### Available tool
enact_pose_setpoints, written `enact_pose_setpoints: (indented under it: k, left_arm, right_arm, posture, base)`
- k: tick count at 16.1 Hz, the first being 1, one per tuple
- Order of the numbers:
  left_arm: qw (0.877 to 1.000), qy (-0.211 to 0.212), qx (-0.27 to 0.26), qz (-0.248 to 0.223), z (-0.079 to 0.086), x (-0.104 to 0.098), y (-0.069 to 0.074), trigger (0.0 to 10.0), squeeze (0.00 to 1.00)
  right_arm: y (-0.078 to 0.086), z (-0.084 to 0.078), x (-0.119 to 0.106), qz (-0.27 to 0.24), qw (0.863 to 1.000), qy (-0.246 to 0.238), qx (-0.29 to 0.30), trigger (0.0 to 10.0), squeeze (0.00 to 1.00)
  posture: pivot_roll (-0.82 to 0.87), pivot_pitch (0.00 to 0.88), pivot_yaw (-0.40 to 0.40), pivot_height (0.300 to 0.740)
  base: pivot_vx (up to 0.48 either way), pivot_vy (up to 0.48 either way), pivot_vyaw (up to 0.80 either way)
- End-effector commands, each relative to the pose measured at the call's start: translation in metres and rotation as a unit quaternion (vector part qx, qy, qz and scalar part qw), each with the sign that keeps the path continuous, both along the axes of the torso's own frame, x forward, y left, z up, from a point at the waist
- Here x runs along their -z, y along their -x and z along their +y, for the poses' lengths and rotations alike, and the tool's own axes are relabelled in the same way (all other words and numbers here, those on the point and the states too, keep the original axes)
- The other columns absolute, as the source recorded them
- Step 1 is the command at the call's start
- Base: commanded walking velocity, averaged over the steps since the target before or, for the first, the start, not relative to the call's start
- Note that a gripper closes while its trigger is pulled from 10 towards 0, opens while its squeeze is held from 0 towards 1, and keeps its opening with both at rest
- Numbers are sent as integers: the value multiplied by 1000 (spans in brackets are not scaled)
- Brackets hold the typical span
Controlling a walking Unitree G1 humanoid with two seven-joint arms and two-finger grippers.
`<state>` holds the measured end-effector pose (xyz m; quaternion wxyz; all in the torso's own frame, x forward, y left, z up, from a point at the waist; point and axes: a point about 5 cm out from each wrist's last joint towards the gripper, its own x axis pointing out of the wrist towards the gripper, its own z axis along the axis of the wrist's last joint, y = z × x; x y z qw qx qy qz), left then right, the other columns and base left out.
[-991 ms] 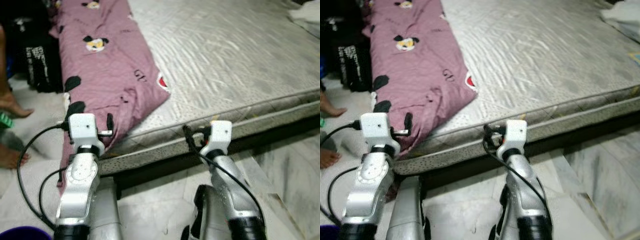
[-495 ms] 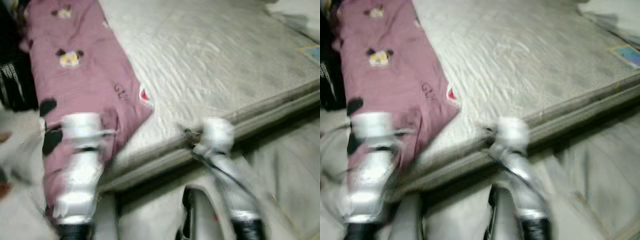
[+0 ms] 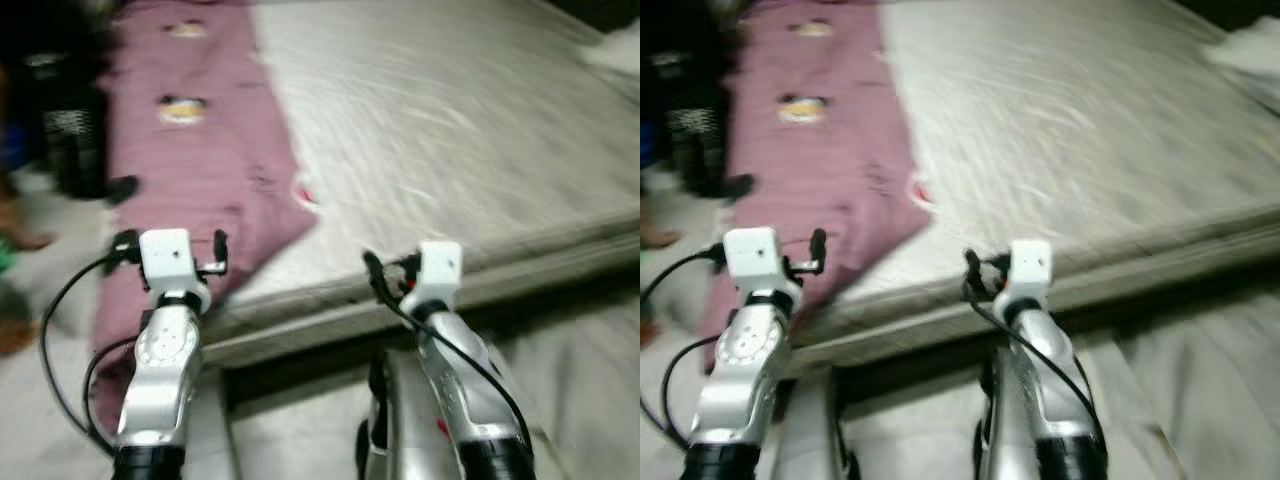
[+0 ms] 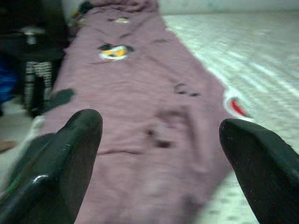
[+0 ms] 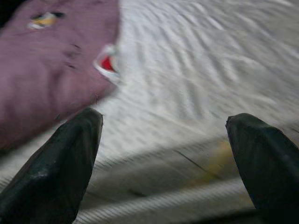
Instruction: Clean up the room
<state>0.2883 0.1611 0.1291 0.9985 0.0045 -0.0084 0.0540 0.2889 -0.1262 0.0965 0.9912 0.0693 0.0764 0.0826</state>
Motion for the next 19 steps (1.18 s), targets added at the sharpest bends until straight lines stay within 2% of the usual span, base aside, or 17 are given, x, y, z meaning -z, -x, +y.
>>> enact_pose_setpoints:
  k: [1,2,6,9,10,12,13,14,16,17,18,19]
  left_arm:
    - [1000,4,-18,22,8,10,1,10000,0]
    - [999,21,-33,29,13,13,-4,10000,0]
    - [999,24,-35,24,11,11,-11,10000,0]
    - [998,32,-59,18,15,11,-16,10000,0]
    - [996,35,-76,16,21,11,-18,10000,0]
    - [994,41,-97,15,29,12,-21,10000,0]
    - [994,40,-104,12,33,12,-24,10000,0]
    - [991,37,-123,21,43,14,-33,10000,0]
    - [990,32,-126,60,47,21,-46,10000,0]
    - [989,33,-126,71,47,22,-50,10000,0]
    - [989,35,-104,100,41,27,-60,10000,0]
    - [990,23,-42,135,20,33,-69,10000,0]
  right_arm:
    - [-3,5,-5,-6,1000,-3,-10,10000,0]
    - [-2,4,-5,-3,1000,-1,-7,10000,0]
    - [-2,1,-4,1,1000,0,-4,10000,0]
    - [0,-2,-4,1,1000,4,-5,10000,0]
    - [4,-10,-6,-3,1000,19,-4,10000,0]
    - [13,-38,-5,5,999,43,26,10000,0]
    - [20,-56,-4,10,997,56,45,10000,0]
    - [36,-86,-3,19,992,101,69,10000,0]
    - [54,-103,-4,32,989,118,83,10000,0]
    - [58,-105,-6,33,989,118,84,10000,0]
    - [67,-108,-9,36,989,117,79,10000,0]
    - [75,-106,-14,38,991,115,60,10000,0]
  posture:
    - [-7,116,-16,508]
    - [-13,115,-16,498]
    - [-19,121,-20,498]
    - [-40,125,-16,498]
    - [-49,128,-16,498]
    - [-74,145,-17,498]
    - [-92,157,-22,498]
    - [-131,185,-32,498]
    - [-158,205,-43,498]
    - [-162,207,-46,498]
    - [-178,215,-51,498]
    - [-192,216,-51,498]
  base:
    - [0,0,0]
    - [0,0,0]
    - [0,0,0]
    - [0,0,0]
    - [0,0,0]
    - [0,0,0]
    - [0,0,0]
    - [0,0,0]
    - [0,0,0]
    - [0,0,0]
    - [0,0,0]
    - [0,0,0]
